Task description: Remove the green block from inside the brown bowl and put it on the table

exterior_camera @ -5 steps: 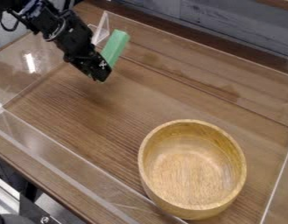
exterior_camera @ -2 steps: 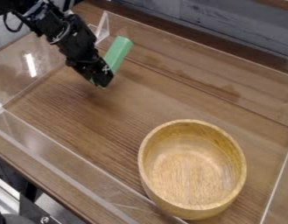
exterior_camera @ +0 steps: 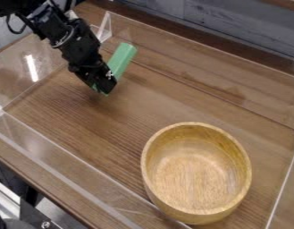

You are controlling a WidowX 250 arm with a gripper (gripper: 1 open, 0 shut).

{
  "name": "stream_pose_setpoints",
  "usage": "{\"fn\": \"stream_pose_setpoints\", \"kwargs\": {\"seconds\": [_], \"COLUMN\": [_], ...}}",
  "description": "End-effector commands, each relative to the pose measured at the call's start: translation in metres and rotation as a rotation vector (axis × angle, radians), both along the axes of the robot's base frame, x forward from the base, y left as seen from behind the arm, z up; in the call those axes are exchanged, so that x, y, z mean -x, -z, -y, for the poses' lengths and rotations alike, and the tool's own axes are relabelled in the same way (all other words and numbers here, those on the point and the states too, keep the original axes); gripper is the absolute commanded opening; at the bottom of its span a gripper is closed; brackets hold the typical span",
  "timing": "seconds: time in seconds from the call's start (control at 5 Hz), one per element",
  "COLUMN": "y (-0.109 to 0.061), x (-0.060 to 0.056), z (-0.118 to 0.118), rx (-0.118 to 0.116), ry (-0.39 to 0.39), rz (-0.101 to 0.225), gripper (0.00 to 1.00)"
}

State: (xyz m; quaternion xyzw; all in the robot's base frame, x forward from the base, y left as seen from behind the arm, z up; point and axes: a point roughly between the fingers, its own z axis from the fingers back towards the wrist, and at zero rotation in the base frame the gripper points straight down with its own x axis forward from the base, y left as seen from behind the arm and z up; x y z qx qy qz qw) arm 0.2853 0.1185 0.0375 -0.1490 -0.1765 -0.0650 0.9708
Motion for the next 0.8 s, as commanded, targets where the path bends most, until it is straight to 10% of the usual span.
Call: {"fn": "stream_pose_setpoints", "kwargs": {"seconds": [0.0, 0.6], "y": [-0.0091, -0.0107], "x": [-0.0060, -0.0098], "z": [0.0011, 0.0084], "rx": [-0.009, 0.024], "ry": [0.005, 0.000], "rz": [0.005, -0.053], "gripper": [0.00, 0.00]}}
